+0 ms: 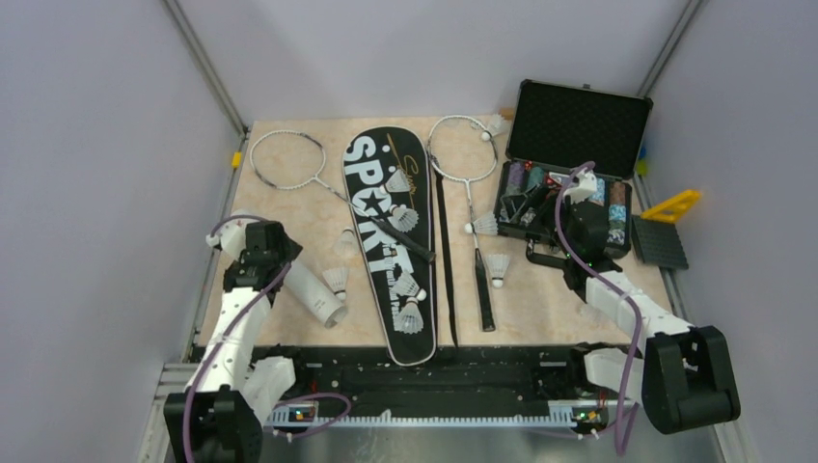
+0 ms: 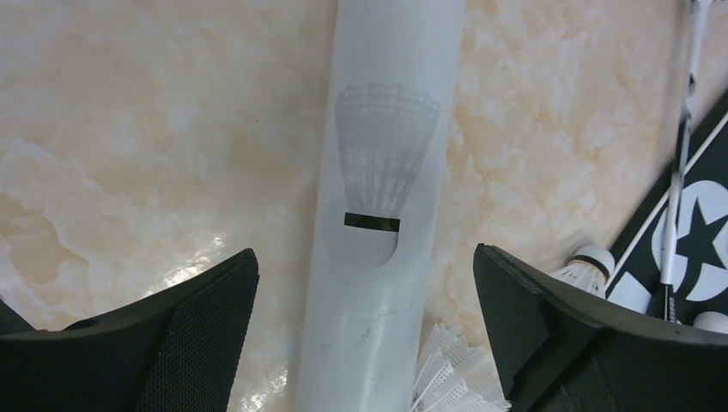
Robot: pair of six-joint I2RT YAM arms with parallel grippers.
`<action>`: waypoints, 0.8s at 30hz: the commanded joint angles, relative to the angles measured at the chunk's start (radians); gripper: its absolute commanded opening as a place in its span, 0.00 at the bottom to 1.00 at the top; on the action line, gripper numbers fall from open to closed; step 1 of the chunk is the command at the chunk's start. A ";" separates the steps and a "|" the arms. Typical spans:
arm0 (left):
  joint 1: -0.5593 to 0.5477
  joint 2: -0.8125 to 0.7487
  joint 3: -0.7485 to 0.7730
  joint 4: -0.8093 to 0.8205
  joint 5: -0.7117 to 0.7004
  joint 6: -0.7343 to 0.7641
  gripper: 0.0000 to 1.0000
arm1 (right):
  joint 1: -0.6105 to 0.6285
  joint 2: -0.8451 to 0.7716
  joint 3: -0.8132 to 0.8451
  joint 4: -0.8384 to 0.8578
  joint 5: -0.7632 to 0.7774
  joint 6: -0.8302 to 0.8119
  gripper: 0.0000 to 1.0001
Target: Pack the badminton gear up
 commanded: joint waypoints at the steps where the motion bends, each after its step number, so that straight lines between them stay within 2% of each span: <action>1: 0.005 0.067 -0.003 0.083 0.030 -0.037 0.99 | -0.004 0.040 0.031 0.056 -0.140 0.022 0.99; 8: 0.008 0.178 -0.042 0.153 0.040 -0.064 0.99 | -0.003 0.057 0.020 0.085 -0.160 0.046 0.99; 16: 0.025 0.273 -0.103 0.371 0.119 -0.034 0.99 | -0.003 0.057 0.007 0.112 -0.226 0.057 0.99; 24: 0.039 0.397 -0.069 0.384 0.113 -0.042 0.97 | -0.004 0.032 -0.003 0.112 -0.237 0.061 0.99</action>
